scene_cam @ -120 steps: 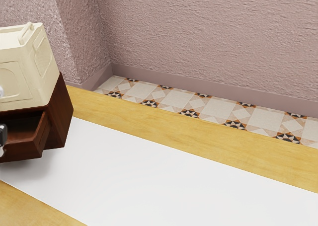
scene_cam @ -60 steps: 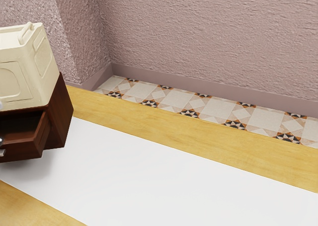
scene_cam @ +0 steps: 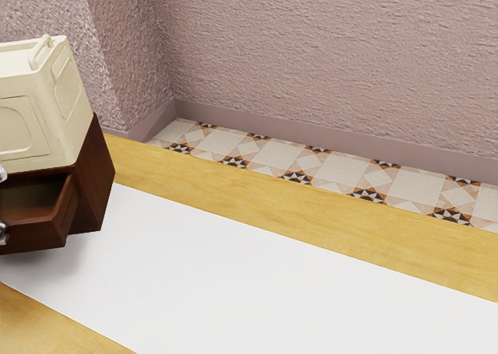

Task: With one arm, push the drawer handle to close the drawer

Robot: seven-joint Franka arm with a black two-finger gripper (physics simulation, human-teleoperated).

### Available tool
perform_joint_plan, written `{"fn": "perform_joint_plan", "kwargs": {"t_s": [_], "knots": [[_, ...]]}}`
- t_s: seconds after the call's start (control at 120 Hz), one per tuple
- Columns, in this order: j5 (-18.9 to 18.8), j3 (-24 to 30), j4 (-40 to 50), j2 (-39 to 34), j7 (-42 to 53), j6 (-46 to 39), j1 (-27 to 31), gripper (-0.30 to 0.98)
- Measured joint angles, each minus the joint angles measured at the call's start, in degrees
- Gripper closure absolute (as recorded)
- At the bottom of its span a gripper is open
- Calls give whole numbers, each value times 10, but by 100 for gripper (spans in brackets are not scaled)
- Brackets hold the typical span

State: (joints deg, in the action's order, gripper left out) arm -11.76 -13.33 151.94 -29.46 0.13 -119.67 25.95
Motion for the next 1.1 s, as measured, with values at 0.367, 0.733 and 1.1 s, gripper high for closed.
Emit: {"fn": "perform_joint_plan", "kwargs": {"t_s": [0.367, 0.733, 1.1], "knots": [[6, 1, -26, 31, 0, -27, -10, 79], [16, 1, -59, 68, 1, -46, -22, 79], [28, 2, -117, 134, 2, -55, -30, 79]]}}
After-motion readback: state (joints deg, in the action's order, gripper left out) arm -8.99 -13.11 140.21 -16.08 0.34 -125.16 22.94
